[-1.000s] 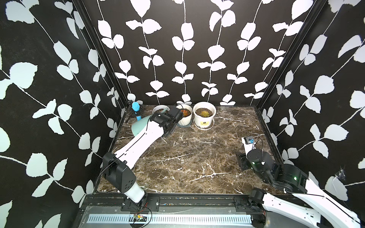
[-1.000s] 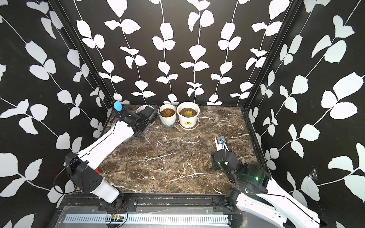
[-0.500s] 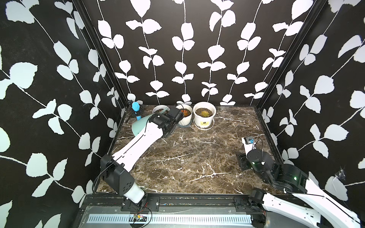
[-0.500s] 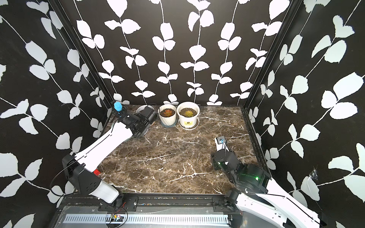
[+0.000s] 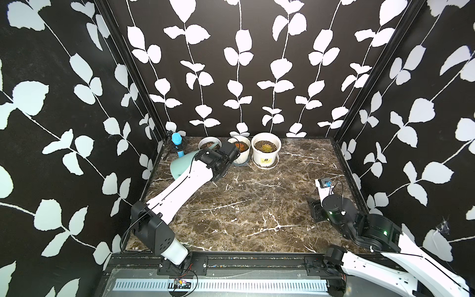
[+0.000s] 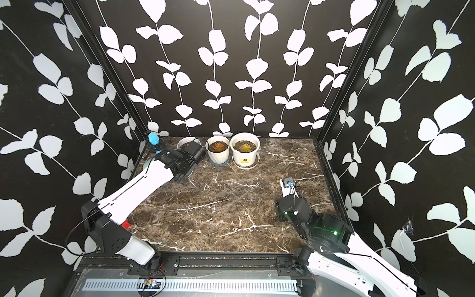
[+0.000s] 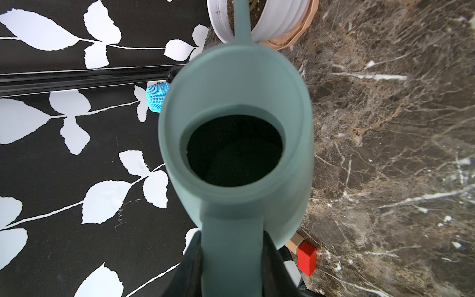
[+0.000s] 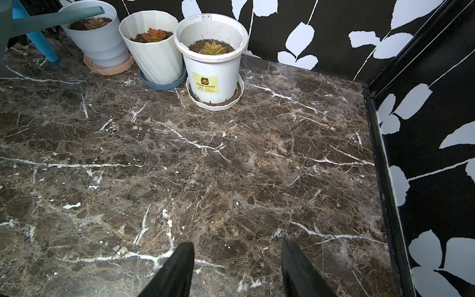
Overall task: Water the succulent around the soil edge
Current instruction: Water the soil of the potted plant with water.
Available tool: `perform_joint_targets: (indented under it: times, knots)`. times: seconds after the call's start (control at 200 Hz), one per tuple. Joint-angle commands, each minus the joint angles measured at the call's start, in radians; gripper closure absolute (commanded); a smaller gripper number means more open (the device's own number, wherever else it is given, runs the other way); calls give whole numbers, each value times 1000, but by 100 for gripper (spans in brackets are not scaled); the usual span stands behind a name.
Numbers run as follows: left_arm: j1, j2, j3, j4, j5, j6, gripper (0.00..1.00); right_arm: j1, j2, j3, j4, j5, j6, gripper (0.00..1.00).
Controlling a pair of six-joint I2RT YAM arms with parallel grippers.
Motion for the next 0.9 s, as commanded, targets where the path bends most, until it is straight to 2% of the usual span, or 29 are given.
perform_joint_targets:
  times: [0.0,0.895]
  knots:
    - [-9,-59,-3,-18,-59,-20,100,-5,-7,-16,3,-5,13,43]
    - [-23,-101,-60,-43,-68,-57,100,-6,-17,-22,-1,-10,26,43]
